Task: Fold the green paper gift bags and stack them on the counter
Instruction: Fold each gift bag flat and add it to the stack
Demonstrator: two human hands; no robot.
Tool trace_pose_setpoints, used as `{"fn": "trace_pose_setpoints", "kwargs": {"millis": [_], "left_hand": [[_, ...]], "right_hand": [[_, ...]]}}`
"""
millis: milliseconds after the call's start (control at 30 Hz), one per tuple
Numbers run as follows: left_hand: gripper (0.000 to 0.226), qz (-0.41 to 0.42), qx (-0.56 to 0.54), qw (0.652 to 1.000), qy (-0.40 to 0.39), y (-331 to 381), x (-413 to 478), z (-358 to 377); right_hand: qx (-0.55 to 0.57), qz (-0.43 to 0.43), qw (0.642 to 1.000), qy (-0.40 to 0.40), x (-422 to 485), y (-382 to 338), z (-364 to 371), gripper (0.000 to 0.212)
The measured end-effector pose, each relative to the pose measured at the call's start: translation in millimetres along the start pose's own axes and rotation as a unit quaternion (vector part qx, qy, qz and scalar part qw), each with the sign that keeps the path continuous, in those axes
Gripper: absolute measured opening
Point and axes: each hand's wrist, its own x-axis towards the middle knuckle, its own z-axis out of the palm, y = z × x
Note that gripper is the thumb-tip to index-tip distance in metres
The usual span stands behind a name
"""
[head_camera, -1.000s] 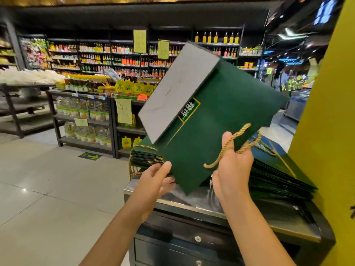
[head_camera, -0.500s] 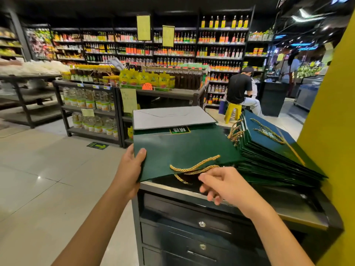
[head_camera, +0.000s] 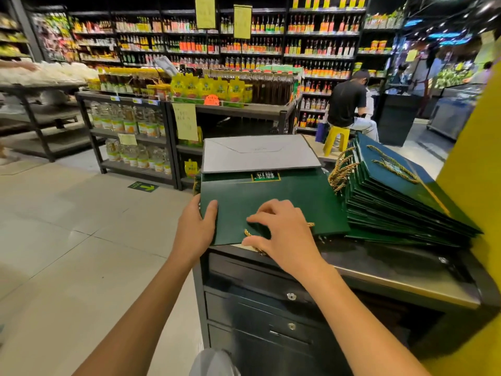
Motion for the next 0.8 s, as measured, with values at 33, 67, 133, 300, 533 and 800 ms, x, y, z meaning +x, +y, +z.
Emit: {"fn": "trace_pose_setpoints", "kwargs": {"millis": [33, 67, 133, 300, 533, 800], "left_hand": [[0.029, 0.002, 0.004, 1.000, -0.002, -1.5, -0.4, -0.2], [0.029, 0.002, 0.007, 1.000, -0.005, -1.1, -1.7, -0.6], [0.036, 0.001, 0.007, 1.000, -0.014, -1.9, -1.3, -1.5], [0.044, -0.008, -0.010, 1.000, -0.021, 0.7, -4.9, -1.1], [0.073, -0.010, -0.002, 0.997, -0.072, 2.7, -5.4, -4.9], [0.070, 0.007, -0.007, 0.998, -0.066, 0.1, -6.1, -4.0]], "right_hand": [[0.004, -0.002, 1.000, 0.006, -0.3, 0.5, 4.3, 0.043], [0.012, -0.005, 1.000, 0.014, -1.4, 1.5, 7.4, 0.037], [0.029, -0.013, 0.999, 0.035, -2.8, 5.2, 13.2, 0.027], [0.046, -0.012, 0.996, 0.073, -5.3, 11.7, 20.8, 0.011], [-0.044, -0.075, 0.976, 0.202, -18.5, 12.4, 44.7, 0.013], [-0.013, -0.022, 0.978, 0.209, -18.3, 4.9, 45.4, 0.024]]}}
